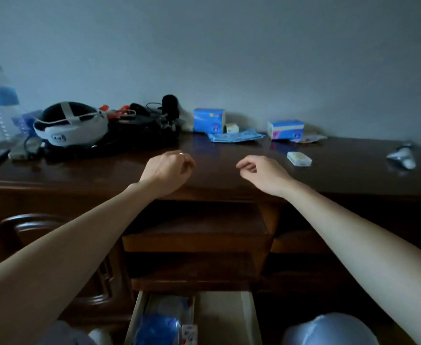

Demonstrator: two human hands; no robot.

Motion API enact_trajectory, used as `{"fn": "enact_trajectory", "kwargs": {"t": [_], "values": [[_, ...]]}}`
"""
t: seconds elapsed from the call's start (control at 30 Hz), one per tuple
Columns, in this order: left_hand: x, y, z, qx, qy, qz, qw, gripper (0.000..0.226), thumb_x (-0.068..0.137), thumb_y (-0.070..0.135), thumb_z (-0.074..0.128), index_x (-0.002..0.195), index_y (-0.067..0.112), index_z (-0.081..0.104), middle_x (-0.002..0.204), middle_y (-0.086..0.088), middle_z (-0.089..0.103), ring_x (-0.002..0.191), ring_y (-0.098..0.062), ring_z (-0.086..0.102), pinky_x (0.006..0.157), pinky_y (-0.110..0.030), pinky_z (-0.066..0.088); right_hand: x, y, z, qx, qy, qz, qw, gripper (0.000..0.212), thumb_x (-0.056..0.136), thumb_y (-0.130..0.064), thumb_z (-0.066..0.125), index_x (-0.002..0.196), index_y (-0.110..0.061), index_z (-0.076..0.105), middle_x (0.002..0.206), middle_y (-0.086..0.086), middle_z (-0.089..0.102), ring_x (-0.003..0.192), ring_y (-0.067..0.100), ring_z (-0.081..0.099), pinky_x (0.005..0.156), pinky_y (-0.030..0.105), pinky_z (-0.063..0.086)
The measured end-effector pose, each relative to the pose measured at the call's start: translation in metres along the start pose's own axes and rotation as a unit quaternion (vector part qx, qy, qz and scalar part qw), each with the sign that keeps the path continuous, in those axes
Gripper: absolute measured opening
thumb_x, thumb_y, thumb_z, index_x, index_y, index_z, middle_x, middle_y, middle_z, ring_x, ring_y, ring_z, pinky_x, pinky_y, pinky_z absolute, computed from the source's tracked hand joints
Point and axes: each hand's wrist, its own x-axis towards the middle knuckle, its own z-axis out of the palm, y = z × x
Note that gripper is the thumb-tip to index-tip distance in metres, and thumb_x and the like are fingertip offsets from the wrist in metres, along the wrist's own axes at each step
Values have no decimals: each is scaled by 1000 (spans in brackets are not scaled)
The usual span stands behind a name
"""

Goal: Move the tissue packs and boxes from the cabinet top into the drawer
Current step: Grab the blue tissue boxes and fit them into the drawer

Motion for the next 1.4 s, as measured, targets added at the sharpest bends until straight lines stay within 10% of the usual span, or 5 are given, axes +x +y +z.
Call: {"fn": "enact_trajectory", "kwargs": {"t": [0.73, 1.0, 1.13, 1.23, 1.4], "values": [[233, -116, 168, 27, -28, -58, 998, 48, 93, 46, 53, 134, 21, 54, 133, -4, 57, 127, -25, 47, 104, -39, 38, 386, 39, 64, -41, 92, 91, 991, 118, 79, -53, 78, 161, -16, 3, 166, 11, 19, 148, 34, 29, 117, 44, 33], [237, -119, 170, 68, 99, -1, 993, 99, 78, 51, 68, 156, 7, 27, 160, -15, 31, 148, -33, 28, 121, -45, 23, 396, 66, 73, 173, 98, 64, 978, 86, 59, -38, 98, 129, -24, 50, 114, -4, 64, 105, 22, 64, 81, 31, 53], [248, -110, 146, 62, 195, 72, 976, 111, 73, 73, 64, 158, 12, 26, 162, -18, 29, 151, -33, 26, 122, -51, 22, 365, 72, 31, 275, -92, -15, 957, 71, 60, -24, 98, 122, -28, 64, 110, -3, 76, 103, 17, 71, 81, 33, 58], [284, -84, 125, 48, 44, 29, 997, 99, 66, 83, 60, 147, 29, 42, 139, -5, 59, 123, -25, 58, 99, -39, 46, 352, 96, -6, 306, -157, 18, 939, 66, 76, -7, 87, 129, -38, 62, 126, -3, 70, 115, 15, 67, 90, 33, 58], [320, -35, 127, 73, -222, -27, 972, 84, 66, 58, 83, 132, 17, 50, 125, -8, 54, 105, -26, 57, 86, -34, 49, 349, 145, -50, 100, 66, 149, 982, 61, 85, -42, 64, 144, -35, 49, 152, 4, 49, 134, 22, 48, 105, 41, 42]]}}
